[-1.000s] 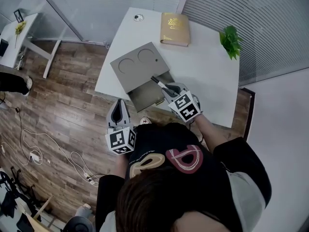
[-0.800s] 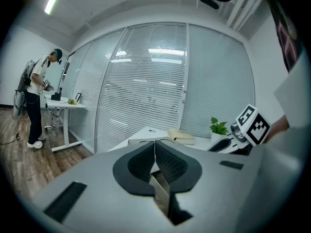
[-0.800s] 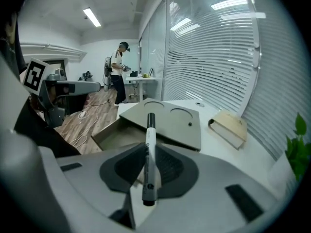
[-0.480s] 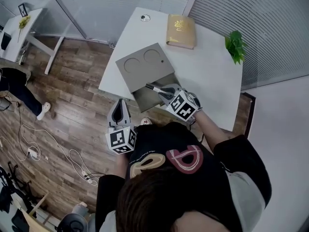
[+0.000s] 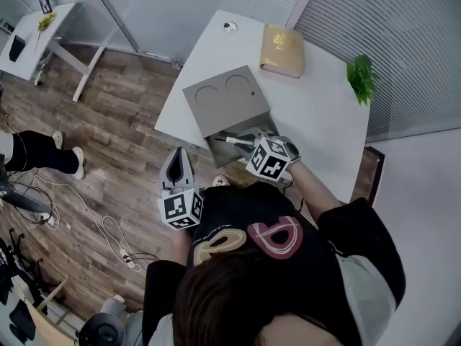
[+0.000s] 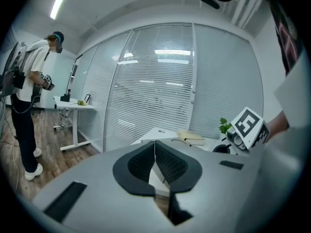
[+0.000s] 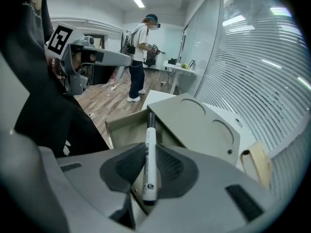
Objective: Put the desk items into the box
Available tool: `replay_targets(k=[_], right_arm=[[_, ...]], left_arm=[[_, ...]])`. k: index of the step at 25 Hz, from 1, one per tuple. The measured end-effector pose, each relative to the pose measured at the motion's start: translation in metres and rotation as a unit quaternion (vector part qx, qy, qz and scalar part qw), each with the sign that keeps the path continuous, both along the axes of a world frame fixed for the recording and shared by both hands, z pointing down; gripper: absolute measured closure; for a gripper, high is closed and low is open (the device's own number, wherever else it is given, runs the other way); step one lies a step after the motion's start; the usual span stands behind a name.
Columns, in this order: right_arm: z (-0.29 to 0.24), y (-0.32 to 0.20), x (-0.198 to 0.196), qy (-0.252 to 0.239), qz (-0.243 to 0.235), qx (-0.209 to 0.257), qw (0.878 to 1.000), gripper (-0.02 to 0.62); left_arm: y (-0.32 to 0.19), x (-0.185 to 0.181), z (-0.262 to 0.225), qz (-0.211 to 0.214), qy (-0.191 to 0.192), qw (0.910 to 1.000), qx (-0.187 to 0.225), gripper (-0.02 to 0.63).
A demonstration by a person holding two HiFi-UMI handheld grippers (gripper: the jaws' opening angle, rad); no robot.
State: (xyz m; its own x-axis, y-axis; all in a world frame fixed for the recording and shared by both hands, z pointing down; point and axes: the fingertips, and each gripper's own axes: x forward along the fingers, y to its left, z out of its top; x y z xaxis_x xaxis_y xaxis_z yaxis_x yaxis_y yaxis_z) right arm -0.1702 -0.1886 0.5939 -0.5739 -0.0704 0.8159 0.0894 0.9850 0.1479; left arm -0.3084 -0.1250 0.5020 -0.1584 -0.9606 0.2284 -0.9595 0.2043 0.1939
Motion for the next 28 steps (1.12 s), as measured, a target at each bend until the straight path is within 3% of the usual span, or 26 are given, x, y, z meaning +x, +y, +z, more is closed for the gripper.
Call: replay_targets(k=[16,28], right_arm=[[0.027,-0.007,-0.005,0.041,-0.023,-0.007,0.999,0.52],[0.034,-0.009,-0.008,0.037,-0.01,-0.037,0.999,0.52]], left_arm=[[0.007,-0.012,0.003,-0.023,-0.002,0.9997,-0.008,0.588],[0.008,-0.014,-0.001,-0.027,-0.011,0.9995,-0.011,0.588]])
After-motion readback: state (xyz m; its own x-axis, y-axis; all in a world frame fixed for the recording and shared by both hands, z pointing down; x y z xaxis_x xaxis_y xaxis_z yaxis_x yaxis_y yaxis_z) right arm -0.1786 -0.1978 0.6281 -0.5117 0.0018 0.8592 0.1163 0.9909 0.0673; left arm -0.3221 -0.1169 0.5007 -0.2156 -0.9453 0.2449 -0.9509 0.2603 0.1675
